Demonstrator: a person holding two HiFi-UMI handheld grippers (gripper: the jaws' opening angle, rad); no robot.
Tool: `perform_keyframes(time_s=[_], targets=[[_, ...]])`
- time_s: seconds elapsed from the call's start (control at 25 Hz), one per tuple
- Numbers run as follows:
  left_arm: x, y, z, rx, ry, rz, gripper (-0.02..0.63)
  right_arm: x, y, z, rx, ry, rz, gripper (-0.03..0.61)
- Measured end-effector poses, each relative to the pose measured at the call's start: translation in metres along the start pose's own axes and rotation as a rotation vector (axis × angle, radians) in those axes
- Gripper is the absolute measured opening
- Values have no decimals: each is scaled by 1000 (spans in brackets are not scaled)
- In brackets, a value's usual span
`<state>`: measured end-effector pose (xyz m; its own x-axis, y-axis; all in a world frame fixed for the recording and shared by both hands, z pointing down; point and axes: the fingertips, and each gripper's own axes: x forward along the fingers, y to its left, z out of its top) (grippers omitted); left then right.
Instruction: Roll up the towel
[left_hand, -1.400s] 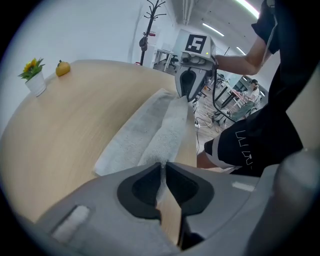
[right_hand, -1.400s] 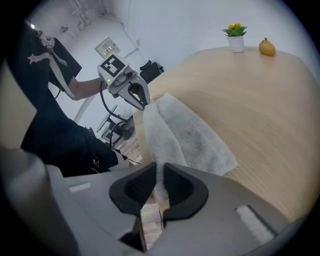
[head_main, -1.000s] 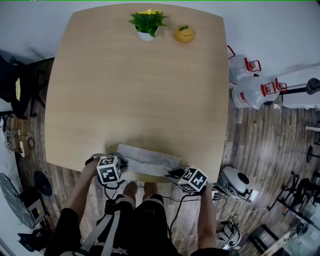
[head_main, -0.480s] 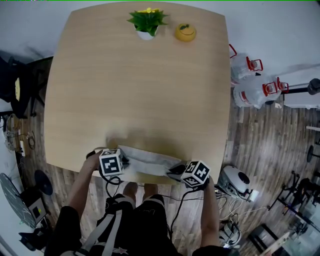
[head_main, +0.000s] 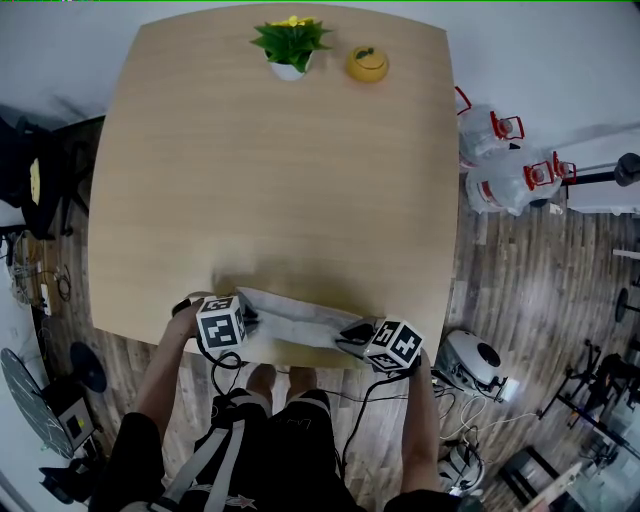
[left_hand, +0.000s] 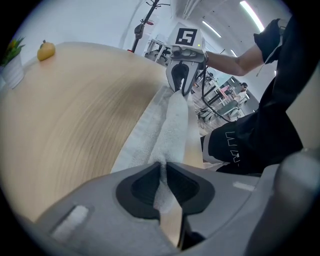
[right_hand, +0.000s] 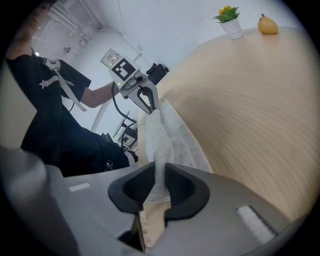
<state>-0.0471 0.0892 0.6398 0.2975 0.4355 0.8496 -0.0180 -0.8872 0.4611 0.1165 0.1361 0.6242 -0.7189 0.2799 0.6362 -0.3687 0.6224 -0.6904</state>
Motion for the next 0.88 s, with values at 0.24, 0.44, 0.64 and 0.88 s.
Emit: perform_keyframes(time_s=[0.24,0.44,0.64,0.88], targets=[[-7,16,8,52,-29,147,96,-5,-7,3,-94,9,-120,137],[-13,34,11,93,-45,313,267,-7,-13,7,-156,11,-251,173],[-23,47,13,79,-93,437,321,-12,-23,8,-188,-7,-360,176],[-30,60,18,107,-106,606,302,-10,-29,7,-211,-9,-436,179]])
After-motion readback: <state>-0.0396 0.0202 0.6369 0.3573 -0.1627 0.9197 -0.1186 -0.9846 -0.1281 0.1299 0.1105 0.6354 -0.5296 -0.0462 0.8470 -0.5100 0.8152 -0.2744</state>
